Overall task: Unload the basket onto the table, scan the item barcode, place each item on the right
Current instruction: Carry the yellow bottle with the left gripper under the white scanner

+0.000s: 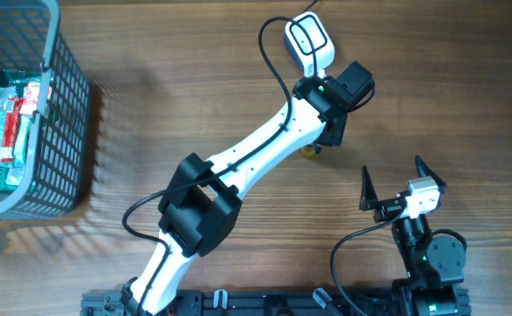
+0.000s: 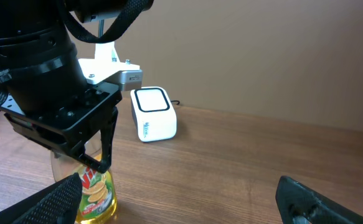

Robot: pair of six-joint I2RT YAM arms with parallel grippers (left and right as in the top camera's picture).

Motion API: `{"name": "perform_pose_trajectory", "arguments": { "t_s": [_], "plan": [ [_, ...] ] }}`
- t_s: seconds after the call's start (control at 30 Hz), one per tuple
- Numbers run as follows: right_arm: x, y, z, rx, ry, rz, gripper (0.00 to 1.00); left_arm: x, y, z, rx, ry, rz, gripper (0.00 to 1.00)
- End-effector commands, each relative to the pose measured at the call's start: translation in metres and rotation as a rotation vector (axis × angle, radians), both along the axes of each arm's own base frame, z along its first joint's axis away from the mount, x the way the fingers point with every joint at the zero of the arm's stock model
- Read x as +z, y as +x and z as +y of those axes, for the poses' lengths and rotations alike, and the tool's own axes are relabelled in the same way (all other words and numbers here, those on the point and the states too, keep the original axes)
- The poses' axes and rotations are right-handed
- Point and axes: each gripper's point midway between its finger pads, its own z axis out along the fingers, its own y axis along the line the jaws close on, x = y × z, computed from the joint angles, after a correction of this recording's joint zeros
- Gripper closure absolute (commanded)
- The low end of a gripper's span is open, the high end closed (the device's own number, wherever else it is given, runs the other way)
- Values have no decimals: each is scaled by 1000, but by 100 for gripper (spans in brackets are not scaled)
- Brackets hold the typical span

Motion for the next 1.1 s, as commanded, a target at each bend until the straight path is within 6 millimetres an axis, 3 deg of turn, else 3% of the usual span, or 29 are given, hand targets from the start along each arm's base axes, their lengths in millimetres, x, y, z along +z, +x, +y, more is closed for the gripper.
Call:
{"name": "perform_pose_trajectory", "arguments": {
  "t_s": [0.0, 0.03, 0.1, 0.13, 0.27, 0.37, 0.5, 0.6, 0.67, 0.7, 0.73, 0.83, 0.97, 1.07],
  "plan": [
    [2, 0, -1, -5, -13, -11, 0, -13, -9, 1, 6, 10, 33, 47],
    [2, 0, -1, -5, -13, -11, 0, -12, -8, 1, 6, 9, 32, 23],
    [2, 0, -1, -5, -13, -11, 0, -12, -8, 0, 6, 6, 29, 3],
    [2, 0, -1, -5, -13, -11, 0, -11, -7, 0, 5, 4, 27, 0],
    [2, 0, -1, -5, -13, -11, 0, 24, 9, -4, -5, -54, -37, 0],
    [2, 0, -1, -5, -13, -11, 0, 78, 29, -2, 23, -145, -128, 0],
    [2, 0, -1, -5, -12, -11, 1, 158, 51, 31, 97, -244, -242, 0],
    [2, 0, -1, -5, -13, -11, 0, 183, 54, 60, 151, -261, -265, 0],
    [2, 0, -1, -5, -13, -11, 0, 184, 49, 73, 164, -253, -233, 0],
    [2, 0, -1, -5, -12, -11, 0, 174, 30, 74, 139, -277, -112, 0],
    [2, 0, -1, -5, -13, -11, 0, 171, 27, 75, 136, -266, -98, 0],
    [2, 0, -1, -5, -12, -11, 0, 159, 22, 78, 161, -240, -66, 32],
    [2, 0, -1, -5, -12, -11, 0, 125, 4, 69, 250, -217, 29, 29],
    [2, 0, -1, -5, -13, -11, 0, 95, -11, 51, 254, -203, 66, 23]
  ]
}}
